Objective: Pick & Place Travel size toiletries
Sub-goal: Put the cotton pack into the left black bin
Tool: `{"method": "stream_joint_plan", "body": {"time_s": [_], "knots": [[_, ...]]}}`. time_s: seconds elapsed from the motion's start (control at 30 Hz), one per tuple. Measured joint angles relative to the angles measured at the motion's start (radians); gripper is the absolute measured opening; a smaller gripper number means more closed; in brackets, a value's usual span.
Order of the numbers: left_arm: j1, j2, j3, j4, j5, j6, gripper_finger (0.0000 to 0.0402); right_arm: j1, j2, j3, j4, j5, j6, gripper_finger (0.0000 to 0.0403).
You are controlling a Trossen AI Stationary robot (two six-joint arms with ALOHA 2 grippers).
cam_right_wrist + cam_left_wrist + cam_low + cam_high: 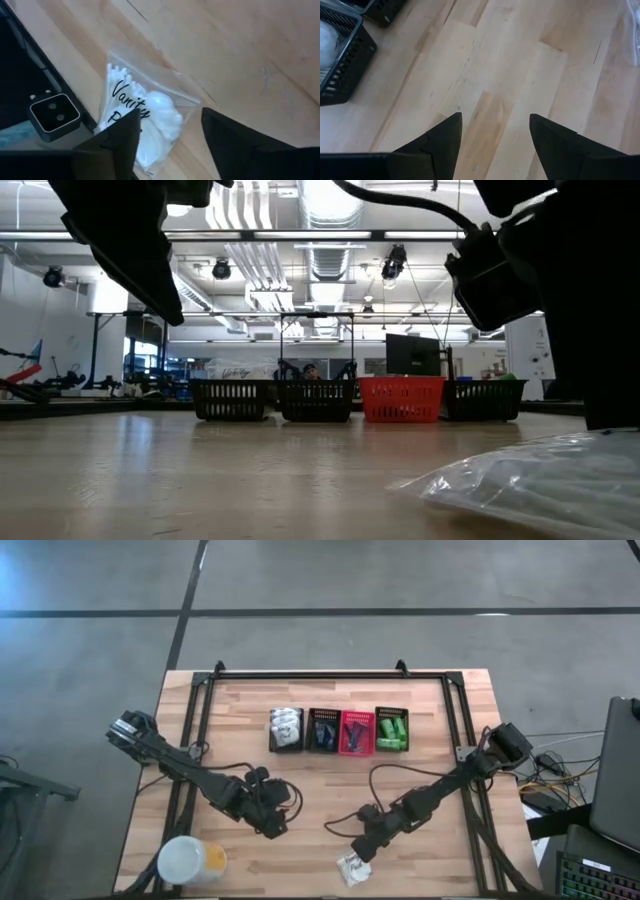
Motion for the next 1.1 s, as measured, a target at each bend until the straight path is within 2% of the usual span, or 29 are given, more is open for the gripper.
{"method": "stream_joint_plan", "body": {"time_s": [0.23,0.4,0.63,0.8,0.97,1.1], "knots": [[-0.001,0.0,0.0,-0.002,-0.001,0.007,0.0236,0.0,0.0,-0.016,0.003,0.004,0.023,0.0147],[-0.001,0.0,0.0,-0.002,-0.001,0.011,0.0236,0.0,0.0,-0.02,0.004,0.044,0.007,0.0134],[-0.001,0.0,0.0,-0.002,-0.001,0.012,0.0236,0.0,0.0,-0.02,0.049,0.047,-0.016,0.017],[-0.001,0.0,0.0,-0.002,-0.002,0.012,0.0236,0.0,0.0,-0.02,0.001,0.049,-0.031,0.0196],[-0.001,0.0,0.0,-0.003,-0.002,0.012,0.0236,0.0,0.0,-0.02,-0.011,0.064,-0.05,0.0211],[-0.001,0.0,0.0,-0.003,-0.002,0.014,0.0236,0.001,0.026,-0.019,0.056,0.05,-0.051,0.0213]]}}
